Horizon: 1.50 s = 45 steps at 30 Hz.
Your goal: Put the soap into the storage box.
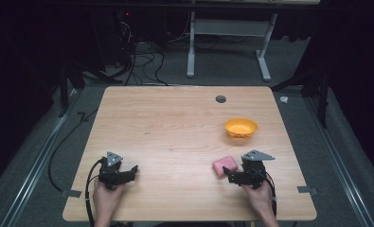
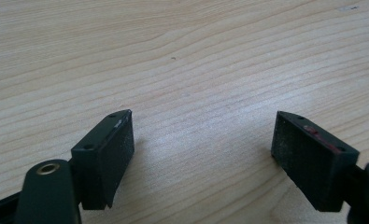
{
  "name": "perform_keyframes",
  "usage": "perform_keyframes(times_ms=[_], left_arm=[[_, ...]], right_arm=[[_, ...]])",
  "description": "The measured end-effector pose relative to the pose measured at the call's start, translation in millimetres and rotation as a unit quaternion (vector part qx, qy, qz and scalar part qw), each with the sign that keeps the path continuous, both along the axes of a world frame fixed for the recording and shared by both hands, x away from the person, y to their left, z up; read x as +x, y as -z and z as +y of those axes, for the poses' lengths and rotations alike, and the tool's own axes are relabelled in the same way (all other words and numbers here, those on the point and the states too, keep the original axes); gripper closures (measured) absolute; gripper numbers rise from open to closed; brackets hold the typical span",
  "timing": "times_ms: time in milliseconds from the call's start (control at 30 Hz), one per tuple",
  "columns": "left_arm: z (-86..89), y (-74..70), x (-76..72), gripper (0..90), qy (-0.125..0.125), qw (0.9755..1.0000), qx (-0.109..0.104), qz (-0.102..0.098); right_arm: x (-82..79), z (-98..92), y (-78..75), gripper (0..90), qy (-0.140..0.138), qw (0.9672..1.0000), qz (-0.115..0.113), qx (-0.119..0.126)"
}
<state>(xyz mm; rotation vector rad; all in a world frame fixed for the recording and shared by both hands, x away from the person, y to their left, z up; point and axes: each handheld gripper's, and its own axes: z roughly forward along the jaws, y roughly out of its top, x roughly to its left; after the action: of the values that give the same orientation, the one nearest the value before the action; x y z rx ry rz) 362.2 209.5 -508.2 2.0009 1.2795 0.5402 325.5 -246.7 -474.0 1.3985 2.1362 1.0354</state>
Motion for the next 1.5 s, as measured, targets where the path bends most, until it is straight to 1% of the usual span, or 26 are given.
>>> perform_keyframes(times_ms=[267,467,533,667,800,933,967,1300,1367,1400,1467,1500], left_arm=[[0.0,0.0,0.0,21.6,0.0,1.0,0.0,0.0],[0.1,0.0,0.0,21.5,0.0,1.0,0.0,0.0],[0.1,-0.1,0.0,21.5,0.0,1.0,0.0,0.0],[0.1,-0.1,0.0,21.6,0.0,1.0,0.0,0.0],[0.1,-0.1,0.0,21.6,0.0,1.0,0.0,0.0],[0.1,-0.1,0.0,21.5,0.0,1.0,0.0,0.0],[0.1,-0.1,0.0,21.5,0.0,1.0,0.0,0.0],[0.1,-0.1,0.0,21.5,0.0,1.0,0.0,0.0],[0.1,-0.1,0.0,21.5,0.0,1.0,0.0,0.0],[0.1,-0.1,0.0,21.6,0.0,1.0,0.0,0.0],[0.1,-0.1,0.0,21.5,0.0,1.0,0.0,0.0],[0.1,-0.1,0.0,21.6,0.0,1.0,0.0,0.0]], right_arm=[[3.0,9.4,1.1,12.1,-0.001,1.0,0.004,-0.004],[6.1,17.3,2.7,12.1,0.002,0.9999,0.01,-0.013],[7.5,20.2,4.1,12.1,0.006,0.9998,0.012,-0.017],[9.2,21.4,6.3,12.1,0.01,0.9996,0.015,-0.022],[10.9,22.5,8.7,11.9,0.014,0.9995,0.021,-0.018],[12.1,24.5,10.5,11.9,0.011,0.9994,0.025,-0.022],[13.3,25.9,13.0,11.7,0.012,0.9992,0.03,-0.025],[15.6,26.9,19.1,11.4,0.013,0.9988,0.04,-0.026],[16.4,27.5,21.2,11.5,0.012,0.9986,0.043,-0.028],[17.0,28.4,23.3,11.5,0.013,0.9982,0.047,-0.033],[17.2,28.9,24.1,11.5,0.014,0.9981,0.049,-0.035],[17.1,29.5,24.8,11.5,0.013,0.9982,0.045,-0.038]])
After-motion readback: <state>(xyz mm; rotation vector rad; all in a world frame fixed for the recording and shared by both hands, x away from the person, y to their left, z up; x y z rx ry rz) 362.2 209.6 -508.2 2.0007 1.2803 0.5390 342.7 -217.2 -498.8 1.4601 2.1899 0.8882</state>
